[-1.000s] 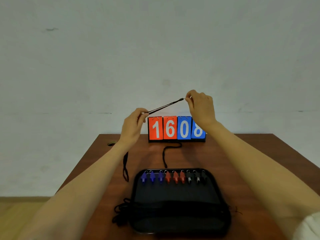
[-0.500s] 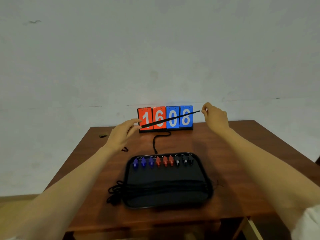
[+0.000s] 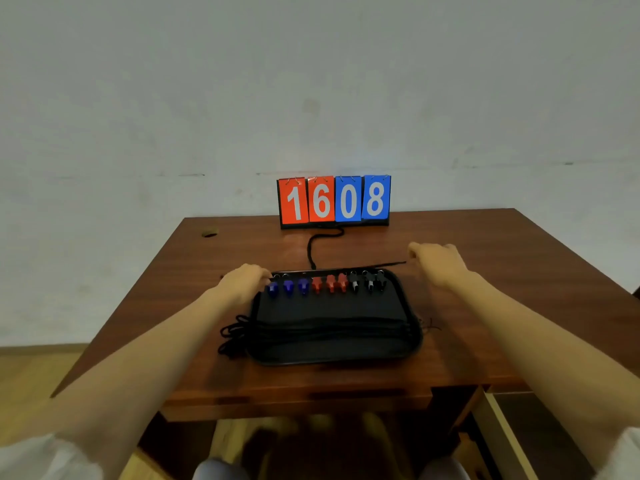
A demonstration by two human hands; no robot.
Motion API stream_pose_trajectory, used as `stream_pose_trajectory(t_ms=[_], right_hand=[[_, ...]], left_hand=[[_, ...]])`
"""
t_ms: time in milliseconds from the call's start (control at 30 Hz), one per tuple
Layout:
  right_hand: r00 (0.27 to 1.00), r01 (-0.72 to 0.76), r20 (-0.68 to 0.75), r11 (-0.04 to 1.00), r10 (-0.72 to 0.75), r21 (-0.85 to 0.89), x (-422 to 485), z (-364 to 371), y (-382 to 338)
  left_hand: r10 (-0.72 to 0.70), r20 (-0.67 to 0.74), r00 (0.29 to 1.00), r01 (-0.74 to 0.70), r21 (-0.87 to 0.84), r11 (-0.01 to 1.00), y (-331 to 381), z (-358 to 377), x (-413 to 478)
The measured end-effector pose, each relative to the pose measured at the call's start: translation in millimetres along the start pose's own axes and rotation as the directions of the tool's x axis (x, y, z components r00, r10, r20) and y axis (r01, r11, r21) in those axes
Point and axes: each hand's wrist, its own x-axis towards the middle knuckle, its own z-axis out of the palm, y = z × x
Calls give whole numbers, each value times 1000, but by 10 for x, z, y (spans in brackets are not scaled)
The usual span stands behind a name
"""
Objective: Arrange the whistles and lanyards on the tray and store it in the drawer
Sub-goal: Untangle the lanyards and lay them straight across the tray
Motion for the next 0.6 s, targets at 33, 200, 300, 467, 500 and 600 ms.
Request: stream_pose_trajectory(t_ms=[33, 200, 300, 467, 500, 600], right_hand=[[998, 13, 54, 1000, -12, -20, -64, 30, -1], [970, 60, 235, 998, -65, 27, -346, 180, 7], [951, 90, 291, 995, -101, 53, -432, 297, 29], [930, 114, 344, 991, -132, 71, -523, 370, 56], [927, 115, 351, 990, -135, 75, -531, 375, 59], [920, 116, 364, 989, -143, 96, -552, 395, 59]], left_hand=[[-44, 6, 999, 44, -112, 993, -13, 50, -24], [-176, -40, 984, 133, -498, 857, -38, 243, -186], [-169, 9, 986, 152, -492, 858, -73, 365, -243], [-144, 13, 990, 137, -409, 902, -63, 511, -305], [-131, 7, 991, 124, -376, 918, -54, 534, -318], [-104, -24, 994, 94, -268, 959, -46, 596, -341]])
